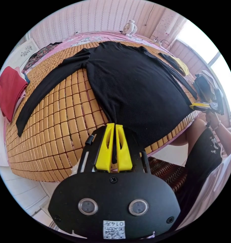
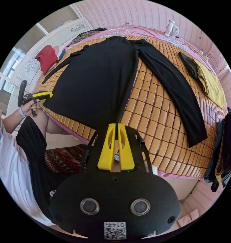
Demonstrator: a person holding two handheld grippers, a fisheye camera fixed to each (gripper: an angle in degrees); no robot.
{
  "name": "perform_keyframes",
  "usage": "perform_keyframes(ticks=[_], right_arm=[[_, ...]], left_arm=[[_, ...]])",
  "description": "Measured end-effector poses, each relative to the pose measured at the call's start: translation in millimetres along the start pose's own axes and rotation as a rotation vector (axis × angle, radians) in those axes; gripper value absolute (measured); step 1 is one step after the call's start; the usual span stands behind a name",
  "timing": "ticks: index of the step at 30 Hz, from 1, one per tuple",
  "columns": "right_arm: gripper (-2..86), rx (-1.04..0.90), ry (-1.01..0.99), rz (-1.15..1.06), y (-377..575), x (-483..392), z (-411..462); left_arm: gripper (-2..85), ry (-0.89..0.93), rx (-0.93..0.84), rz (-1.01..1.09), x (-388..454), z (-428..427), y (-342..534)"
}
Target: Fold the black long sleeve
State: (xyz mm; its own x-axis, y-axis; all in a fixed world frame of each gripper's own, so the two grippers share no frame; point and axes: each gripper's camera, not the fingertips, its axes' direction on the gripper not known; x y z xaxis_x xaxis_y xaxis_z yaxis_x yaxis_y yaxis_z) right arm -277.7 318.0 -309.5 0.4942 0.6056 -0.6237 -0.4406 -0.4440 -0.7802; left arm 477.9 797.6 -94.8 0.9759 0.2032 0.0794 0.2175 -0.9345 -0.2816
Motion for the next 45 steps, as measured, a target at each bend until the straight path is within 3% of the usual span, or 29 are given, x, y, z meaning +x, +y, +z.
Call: perform_keyframes(ticks=[3, 7, 10, 14, 19, 25, 30, 33, 36, 38, 45], right_arm=[[1.2, 0.005, 0.032, -0.003, 16.8, -14.9, -5.4], [2.6, -0.035, 0.171, -0.079, 34.3, -54.3, -2.9], [6.5, -0.06, 0.305, -0.068, 38.1, -74.1, -5.4], [11.0, -0.049, 0.276, -0.029, 42.0, -92.3, -26.8], [9.5, 0.031, 0.185, -0.025, 29.8, -121.2, -54.2], [9.2, 0.074, 0.251, -0.226, -45.7, -193.1, -66.1], [8.0, 0.104, 0.187, -0.477, -143.6, -273.7, -48.9], [7.5, 0.106, 0.119, -0.63, -208.1, -330.2, -23.3], [7.4, 0.102, 0.063, -0.778, -271.6, -393.2, 11.0], [7.5, 0.094, 0.017, -0.886, -318.3, -448.1, 39.8], [7.8, 0.07, -0.105, -1.005, -414.7, -580.3, 111.9]], left_arm=[[-0.9, 0.0, 0.055, -0.032, 3.9, -4.6, 36.3], [-0.7, 0.142, 0.058, -0.118, -2.9, -19.8, 90.1], [0.2, 0.211, 0.176, -0.222, -18.7, -50.4, 133.9], [3.3, 0.116, 0.481, -0.364, -54.8, -103.0, 196.1], [4.9, -0.11, 0.667, -0.546, -121.5, -128.0, 241.3], [6.3, -0.2, 0.717, -0.789, -222.4, -117.9, 273.5], [6.1, -0.234, 0.691, -0.856, -276.7, -98.4, 288.1], [4.6, -0.165, 0.688, -0.947, -296.9, -83.5, 303.2], [4.3, -0.182, 0.698, -0.941, -309.3, -84.4, 311.9], [5.4, -0.173, 0.601, -0.918, -322.8, -77.1, 309.1], [7.9, -0.189, 0.518, -0.873, -338.8, -63.0, 301.2]])
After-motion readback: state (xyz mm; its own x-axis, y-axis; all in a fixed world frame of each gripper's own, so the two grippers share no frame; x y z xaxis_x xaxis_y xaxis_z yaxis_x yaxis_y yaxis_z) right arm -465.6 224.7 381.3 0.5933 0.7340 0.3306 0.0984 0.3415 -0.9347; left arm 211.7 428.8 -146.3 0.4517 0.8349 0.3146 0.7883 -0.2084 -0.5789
